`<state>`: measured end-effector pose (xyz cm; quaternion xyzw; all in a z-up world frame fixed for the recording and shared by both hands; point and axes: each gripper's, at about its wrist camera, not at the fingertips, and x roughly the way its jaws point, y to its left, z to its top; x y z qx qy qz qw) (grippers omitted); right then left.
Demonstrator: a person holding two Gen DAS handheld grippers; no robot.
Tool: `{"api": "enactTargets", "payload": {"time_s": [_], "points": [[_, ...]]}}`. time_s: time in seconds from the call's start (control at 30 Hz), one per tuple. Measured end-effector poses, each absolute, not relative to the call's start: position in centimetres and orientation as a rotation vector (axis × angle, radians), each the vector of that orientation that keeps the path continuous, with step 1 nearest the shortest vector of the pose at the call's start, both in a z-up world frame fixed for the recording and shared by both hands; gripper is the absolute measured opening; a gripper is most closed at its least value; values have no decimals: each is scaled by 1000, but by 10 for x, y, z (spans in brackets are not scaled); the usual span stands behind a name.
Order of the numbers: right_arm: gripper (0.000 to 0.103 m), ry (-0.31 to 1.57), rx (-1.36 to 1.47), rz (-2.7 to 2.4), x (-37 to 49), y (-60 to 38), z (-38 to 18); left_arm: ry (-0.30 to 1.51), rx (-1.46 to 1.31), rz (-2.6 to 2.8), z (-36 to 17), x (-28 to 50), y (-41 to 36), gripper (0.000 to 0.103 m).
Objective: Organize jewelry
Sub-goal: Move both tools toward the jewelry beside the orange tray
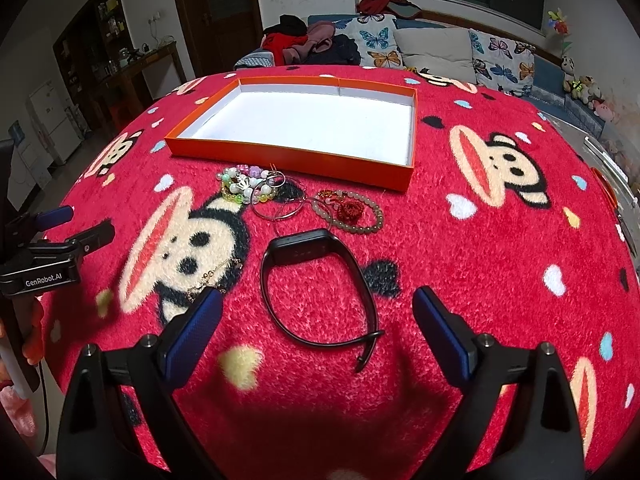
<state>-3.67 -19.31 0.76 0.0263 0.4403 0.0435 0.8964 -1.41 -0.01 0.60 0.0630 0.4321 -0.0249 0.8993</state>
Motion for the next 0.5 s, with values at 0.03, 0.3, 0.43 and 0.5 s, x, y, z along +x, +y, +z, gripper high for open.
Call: {"api": "enactTargets", "payload": {"time_s": [0.03, 0.3, 0.43, 0.5], "points": [[96, 913, 55, 90, -36, -194, 7, 894, 131, -53, 6, -14, 0, 103], [92, 927, 47, 99, -35, -193, 4, 897, 141, -63, 3, -15, -3, 103], [91, 934, 35, 108, -32, -194, 2, 898, 139, -71, 3, -15, -5, 103], [91, 936, 21, 115, -30, -194, 2, 898, 137, -74, 2, -15, -5, 103]]}}
